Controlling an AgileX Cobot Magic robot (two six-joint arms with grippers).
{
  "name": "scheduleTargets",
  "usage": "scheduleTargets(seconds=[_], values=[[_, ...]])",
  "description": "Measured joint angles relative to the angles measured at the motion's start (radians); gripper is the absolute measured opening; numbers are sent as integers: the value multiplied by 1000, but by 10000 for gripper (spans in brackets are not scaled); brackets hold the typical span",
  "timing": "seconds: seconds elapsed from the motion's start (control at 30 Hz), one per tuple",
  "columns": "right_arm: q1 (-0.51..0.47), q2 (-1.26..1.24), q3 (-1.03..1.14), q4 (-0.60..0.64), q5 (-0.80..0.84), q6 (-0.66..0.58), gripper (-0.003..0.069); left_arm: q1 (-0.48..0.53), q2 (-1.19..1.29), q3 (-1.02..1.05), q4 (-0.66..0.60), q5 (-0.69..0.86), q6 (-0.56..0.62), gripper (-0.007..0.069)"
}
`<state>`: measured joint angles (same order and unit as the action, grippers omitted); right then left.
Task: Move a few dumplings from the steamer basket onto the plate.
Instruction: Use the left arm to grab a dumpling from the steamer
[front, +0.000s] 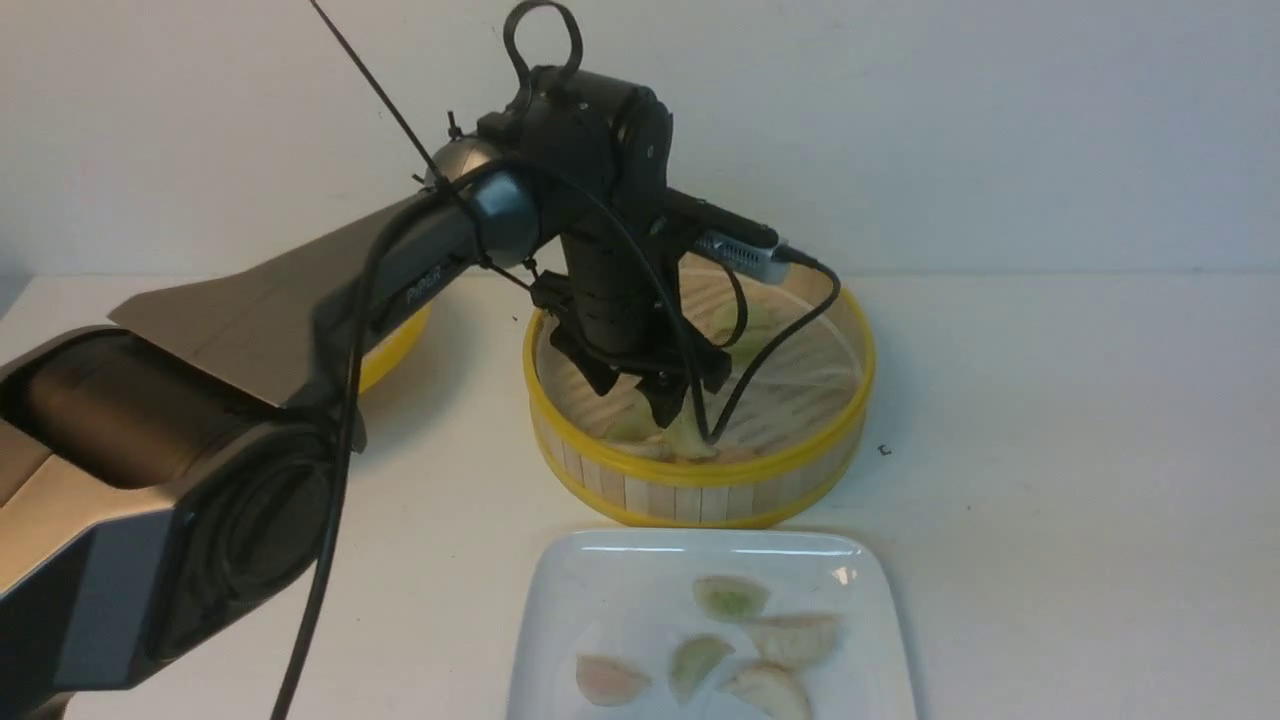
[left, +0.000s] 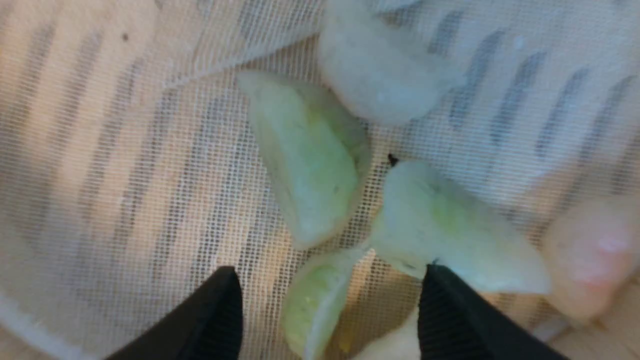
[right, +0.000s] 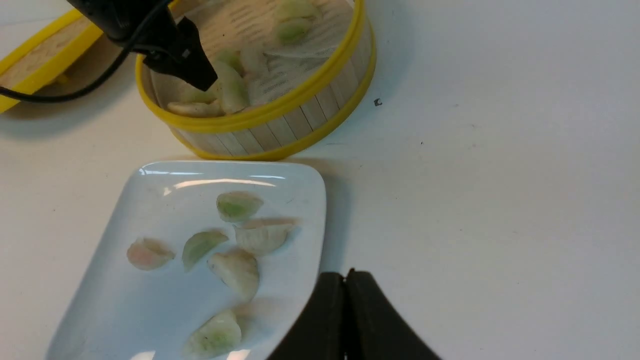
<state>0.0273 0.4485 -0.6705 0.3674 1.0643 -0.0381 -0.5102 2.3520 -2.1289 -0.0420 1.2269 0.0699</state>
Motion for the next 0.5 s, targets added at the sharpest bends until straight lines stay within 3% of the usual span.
scheduleTargets(seconds=[0.3, 0.5], values=[[0, 0, -1, 1, 0, 0, -15, 6, 23, -15, -2, 3, 1, 421], [0, 0, -1, 1, 0, 0, -15, 6, 17, -15, -7, 3, 0, 370]])
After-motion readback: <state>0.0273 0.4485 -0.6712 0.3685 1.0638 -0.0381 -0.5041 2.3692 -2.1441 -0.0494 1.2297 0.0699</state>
